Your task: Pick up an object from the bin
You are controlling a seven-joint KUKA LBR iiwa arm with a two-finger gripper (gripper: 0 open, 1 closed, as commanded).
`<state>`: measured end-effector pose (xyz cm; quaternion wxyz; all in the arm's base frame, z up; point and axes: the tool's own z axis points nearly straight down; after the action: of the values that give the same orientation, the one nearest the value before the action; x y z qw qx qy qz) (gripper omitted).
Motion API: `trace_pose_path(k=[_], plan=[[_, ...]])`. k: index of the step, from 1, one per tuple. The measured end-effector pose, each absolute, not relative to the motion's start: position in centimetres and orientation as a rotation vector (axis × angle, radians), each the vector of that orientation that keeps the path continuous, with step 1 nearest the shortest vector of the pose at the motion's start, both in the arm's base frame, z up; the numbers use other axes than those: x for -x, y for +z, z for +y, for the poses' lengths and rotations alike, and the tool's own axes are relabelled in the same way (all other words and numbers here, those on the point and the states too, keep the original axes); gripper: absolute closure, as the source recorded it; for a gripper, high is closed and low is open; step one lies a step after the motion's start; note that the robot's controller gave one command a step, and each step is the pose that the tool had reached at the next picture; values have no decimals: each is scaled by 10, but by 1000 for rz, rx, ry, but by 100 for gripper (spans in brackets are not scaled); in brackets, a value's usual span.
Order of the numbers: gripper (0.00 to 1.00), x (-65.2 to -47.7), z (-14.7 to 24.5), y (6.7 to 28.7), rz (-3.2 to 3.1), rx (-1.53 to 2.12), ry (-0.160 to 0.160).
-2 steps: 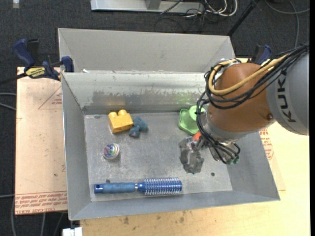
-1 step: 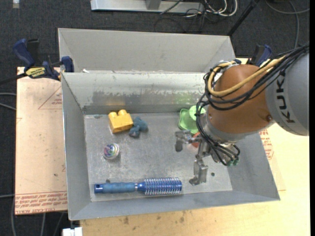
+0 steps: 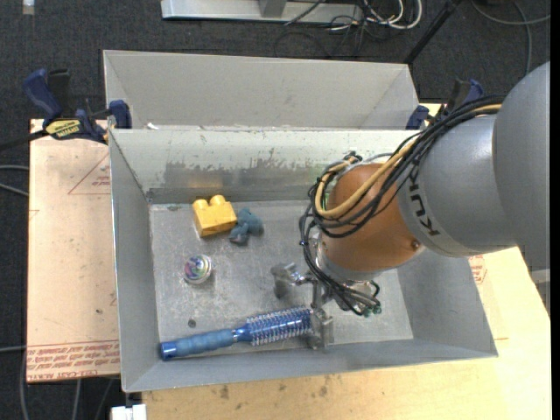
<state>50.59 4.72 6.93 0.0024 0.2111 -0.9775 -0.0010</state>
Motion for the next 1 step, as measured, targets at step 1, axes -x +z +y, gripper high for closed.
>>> trace_pose_path(k=[1], plan=[[100, -507, 47, 72, -3071, -663, -1]])
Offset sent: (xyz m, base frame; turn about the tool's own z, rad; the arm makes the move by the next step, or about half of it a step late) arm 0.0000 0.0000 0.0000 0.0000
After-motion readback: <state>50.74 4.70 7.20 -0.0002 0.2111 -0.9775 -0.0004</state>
